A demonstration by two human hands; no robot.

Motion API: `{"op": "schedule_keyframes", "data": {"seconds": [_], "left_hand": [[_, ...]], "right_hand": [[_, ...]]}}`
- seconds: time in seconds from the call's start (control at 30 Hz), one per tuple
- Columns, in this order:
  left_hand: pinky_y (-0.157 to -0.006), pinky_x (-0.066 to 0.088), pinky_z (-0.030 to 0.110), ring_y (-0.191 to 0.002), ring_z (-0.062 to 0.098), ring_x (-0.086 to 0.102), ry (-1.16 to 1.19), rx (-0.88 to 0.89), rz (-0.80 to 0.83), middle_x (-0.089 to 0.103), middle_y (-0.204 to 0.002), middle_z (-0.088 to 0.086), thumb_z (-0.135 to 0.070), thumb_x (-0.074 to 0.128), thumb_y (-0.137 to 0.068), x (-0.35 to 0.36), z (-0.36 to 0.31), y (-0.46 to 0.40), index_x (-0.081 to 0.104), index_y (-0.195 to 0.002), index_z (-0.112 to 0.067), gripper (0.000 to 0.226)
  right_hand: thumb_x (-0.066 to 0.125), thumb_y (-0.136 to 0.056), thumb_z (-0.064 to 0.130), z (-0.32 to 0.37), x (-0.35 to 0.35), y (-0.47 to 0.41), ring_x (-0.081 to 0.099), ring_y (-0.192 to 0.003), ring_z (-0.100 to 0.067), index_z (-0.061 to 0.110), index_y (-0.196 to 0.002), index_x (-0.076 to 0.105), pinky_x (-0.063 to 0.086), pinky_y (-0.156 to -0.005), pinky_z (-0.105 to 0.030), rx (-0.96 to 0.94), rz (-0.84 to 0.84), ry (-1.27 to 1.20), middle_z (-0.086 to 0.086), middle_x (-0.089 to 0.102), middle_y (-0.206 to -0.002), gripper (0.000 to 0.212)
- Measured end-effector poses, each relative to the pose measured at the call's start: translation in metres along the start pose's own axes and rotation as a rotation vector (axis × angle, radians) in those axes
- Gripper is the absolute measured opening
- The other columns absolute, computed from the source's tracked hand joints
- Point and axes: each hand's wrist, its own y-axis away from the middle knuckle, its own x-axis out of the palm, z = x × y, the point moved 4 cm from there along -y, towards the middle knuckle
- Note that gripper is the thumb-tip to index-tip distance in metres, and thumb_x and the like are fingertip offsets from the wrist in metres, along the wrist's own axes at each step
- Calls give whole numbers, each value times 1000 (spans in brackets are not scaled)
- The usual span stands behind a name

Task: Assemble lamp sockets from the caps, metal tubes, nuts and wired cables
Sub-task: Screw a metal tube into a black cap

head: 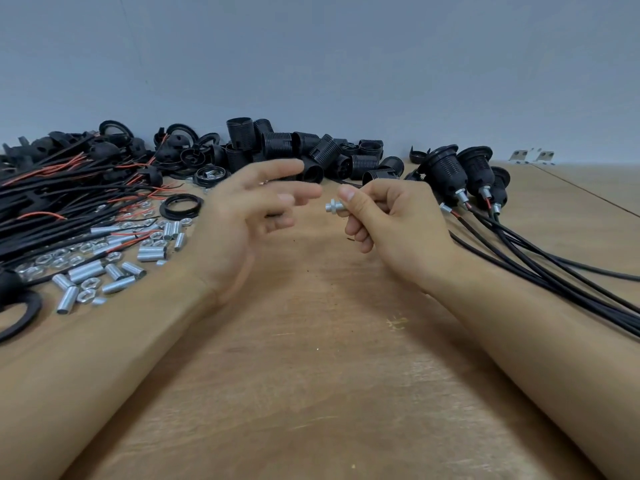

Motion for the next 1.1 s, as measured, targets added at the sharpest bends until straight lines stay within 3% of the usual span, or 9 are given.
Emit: {"op": "schedule_keyframes", "data": {"seconds": [0.1, 0.23, 0.33, 0.4, 0.47, 0.57, 0.73, 0.83, 1.1], "left_hand": [[-98, 44, 41, -118, 21, 63, -69, -15, 117, 75, -108, 6, -11, 55, -72, 7, 4, 4, 59, -127, -10, 56], [-77, 52, 28, -88, 20, 69, 89, 79, -67, 70, -69, 4, -13, 55, -77, -9, -6, -2, 71, -102, -12, 30], [-79, 49, 26, -91, 8, 68, -423, 113, -225, 74, -88, -6, -6, 67, -83, -21, -1, -5, 71, -94, -25, 23], [-94, 51, 32, -104, 5, 65, -587, 134, -156, 73, -103, -10, 1, 67, -86, -16, 1, -5, 67, -108, -26, 35], [-101, 49, 39, -110, 10, 65, -495, 99, 11, 73, -113, -5, -3, 68, -86, -8, 6, -2, 61, -126, -20, 43], [-93, 51, 36, -107, 23, 68, -390, 153, 171, 75, -111, 4, -7, 61, -79, 3, 6, 5, 58, -128, -10, 49], [-81, 50, 32, -93, 20, 69, -237, 192, -2, 77, -95, 5, -13, 56, -81, -5, -6, -2, 65, -111, -13, 31], [-83, 52, 33, -95, 16, 72, -380, 99, 98, 78, -93, 3, -26, 62, -83, 4, 7, 1, 67, -113, -11, 33], [-78, 48, 35, -97, 26, 72, -142, 9, 78, 76, -97, 12, -25, 64, -81, 8, 10, 0, 66, -115, -10, 38]], "right_hand": [[61, -96, 30, 0, 1, 0, 56, -51, -7, 15, -74, 68, 50, -49, -23, -4, 2, 21, 4, 63, -54, 28], [62, -96, 32, -1, -2, -1, 57, -51, -7, 8, -76, 70, 50, -48, -23, 3, -18, 31, 4, 63, -54, 32], [62, -96, 33, -3, -2, -2, 56, -50, -6, 9, -76, 70, 49, -48, -22, 14, -25, 38, 5, 63, -54, 32], [62, -96, 33, -4, -2, -2, 56, -49, -4, 10, -76, 70, 48, -47, -20, 20, -17, 47, 5, 64, -54, 32], [61, -96, 33, -4, -1, -1, 56, -49, -4, 10, -76, 70, 49, -48, -21, 29, -3, 54, 4, 64, -55, 32], [60, -97, 32, -3, -2, -1, 55, -49, -5, 10, -74, 69, 48, -48, -22, 28, -22, 55, 4, 63, -53, 33], [62, -96, 29, 2, 0, 1, 55, -48, -5, 11, -70, 68, 47, -47, -20, 8, 14, 3, 3, 63, -54, 32], [63, -96, 28, 2, 3, 2, 54, -47, -5, 11, -70, 68, 47, -46, -21, 0, 14, -9, 4, 62, -53, 31], [65, -94, 28, 8, 2, 2, 55, -50, -2, 22, -67, 65, 45, -51, -21, -86, -5, -25, 8, 61, -53, 28]]}}
